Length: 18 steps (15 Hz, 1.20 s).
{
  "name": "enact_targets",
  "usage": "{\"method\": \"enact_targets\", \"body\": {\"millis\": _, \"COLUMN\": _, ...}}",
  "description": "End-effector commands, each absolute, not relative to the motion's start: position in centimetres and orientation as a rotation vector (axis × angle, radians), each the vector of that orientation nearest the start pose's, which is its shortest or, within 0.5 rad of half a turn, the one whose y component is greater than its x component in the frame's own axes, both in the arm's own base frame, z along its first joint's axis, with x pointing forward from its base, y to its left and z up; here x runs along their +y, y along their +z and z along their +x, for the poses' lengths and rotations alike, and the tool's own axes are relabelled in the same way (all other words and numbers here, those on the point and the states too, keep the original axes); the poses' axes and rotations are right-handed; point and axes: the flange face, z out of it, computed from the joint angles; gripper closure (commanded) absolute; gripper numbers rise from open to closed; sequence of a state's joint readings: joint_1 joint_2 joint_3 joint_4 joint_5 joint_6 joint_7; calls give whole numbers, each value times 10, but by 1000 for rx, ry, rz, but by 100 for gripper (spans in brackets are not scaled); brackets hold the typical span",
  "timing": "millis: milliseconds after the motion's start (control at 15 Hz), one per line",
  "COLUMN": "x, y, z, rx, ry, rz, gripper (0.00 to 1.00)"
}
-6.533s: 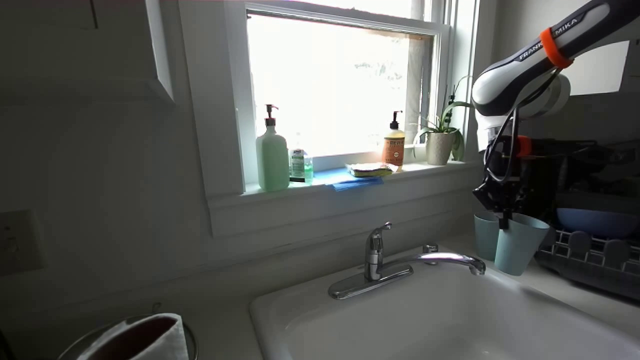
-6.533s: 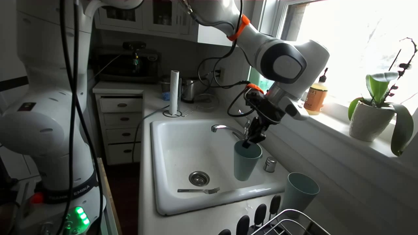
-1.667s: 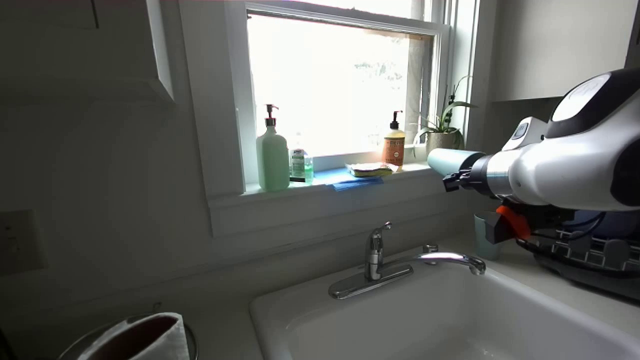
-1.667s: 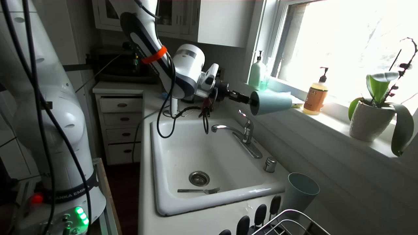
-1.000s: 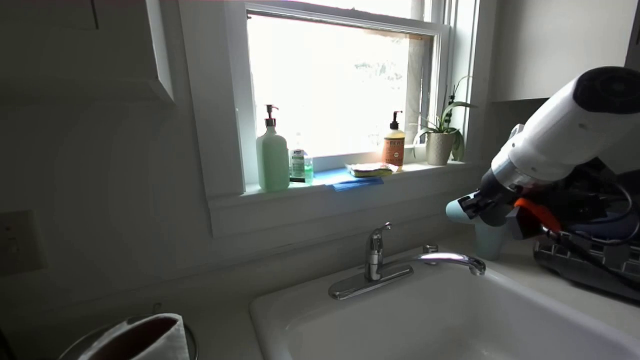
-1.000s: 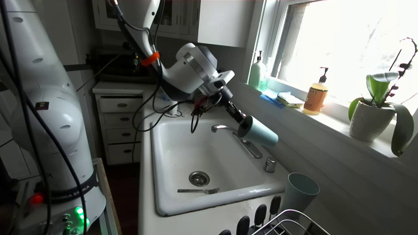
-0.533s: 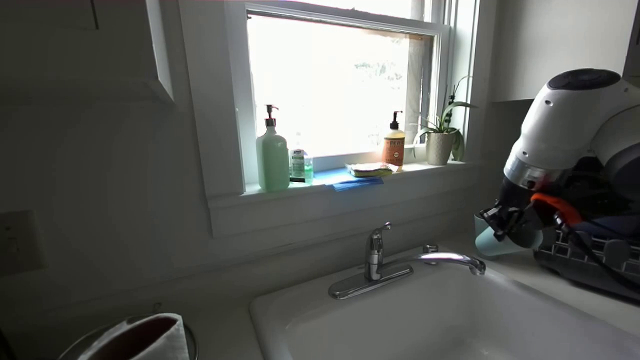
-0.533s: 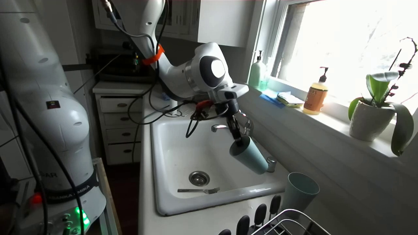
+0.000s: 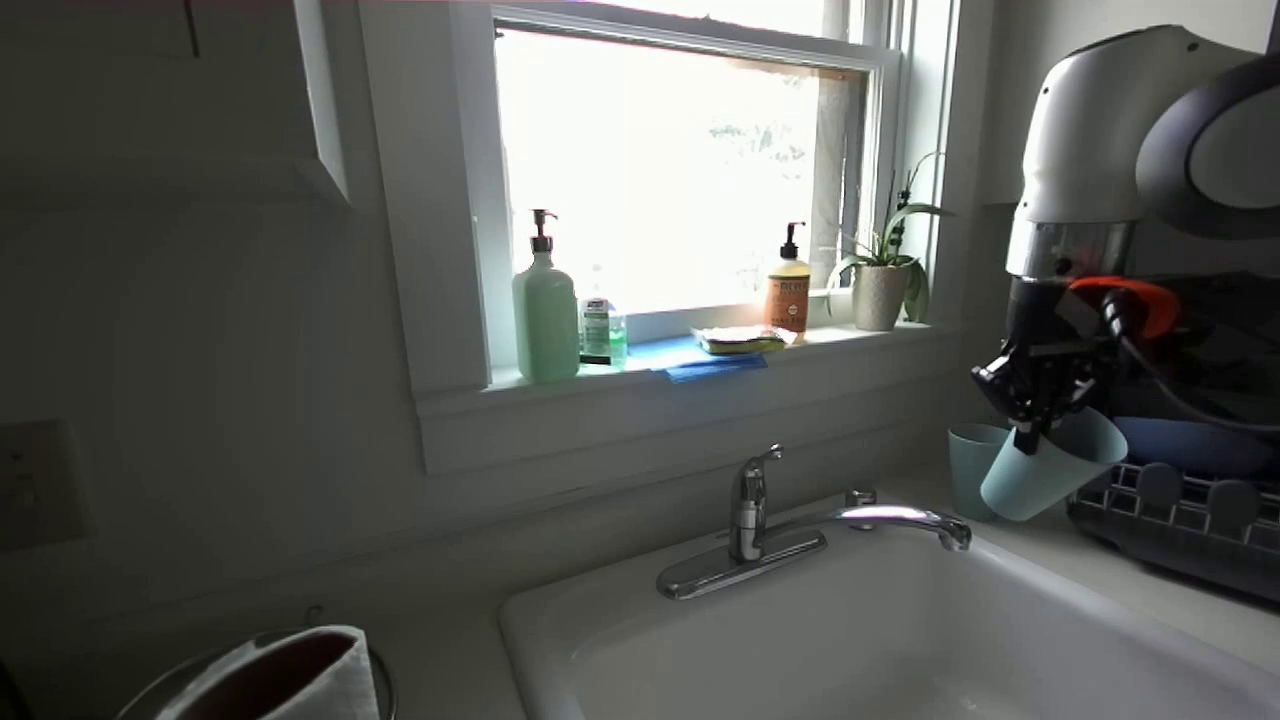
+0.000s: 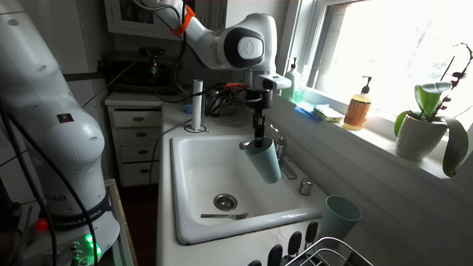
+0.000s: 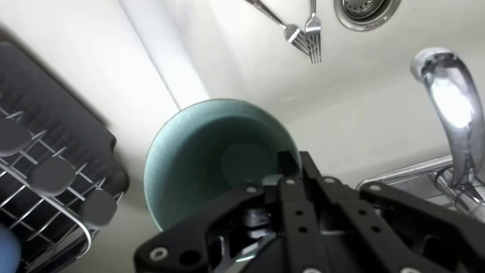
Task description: Unstack the cups and empty the bottom cup then restack them
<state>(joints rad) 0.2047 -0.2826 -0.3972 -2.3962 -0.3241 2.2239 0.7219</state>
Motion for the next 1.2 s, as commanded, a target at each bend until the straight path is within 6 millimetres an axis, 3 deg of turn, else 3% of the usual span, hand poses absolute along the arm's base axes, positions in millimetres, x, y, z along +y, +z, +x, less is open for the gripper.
{"method": "enact_targets", "body": {"millis": 0, "x": -127, "y": 461, "z": 467, "rx": 1206, "ry": -131, "rz": -3016, "gripper": 99}}
{"method": "enact_targets", "body": {"millis": 467, "x": -218, "y": 492, "z": 489, "rx": 1319, "ry": -134, "rz": -2989, "gripper": 99}}
{"method": "enact_targets", "body": {"millis": 600, "x": -242, "y": 491, "z": 498, "rx": 1348, "ry": -90, "rz": -2961, "gripper": 99}}
{"method": "enact_targets", "body": {"millis": 667, "x": -224, "y": 488, "z": 481, "rx": 1347, "ry": -148, "rz": -2987, "gripper": 95}}
{"method": "enact_targets", "body": {"millis": 1133, "x": -264, "y": 486, "z": 502, "rx": 1400, "ry": -95, "rz": -2916, "gripper": 99}}
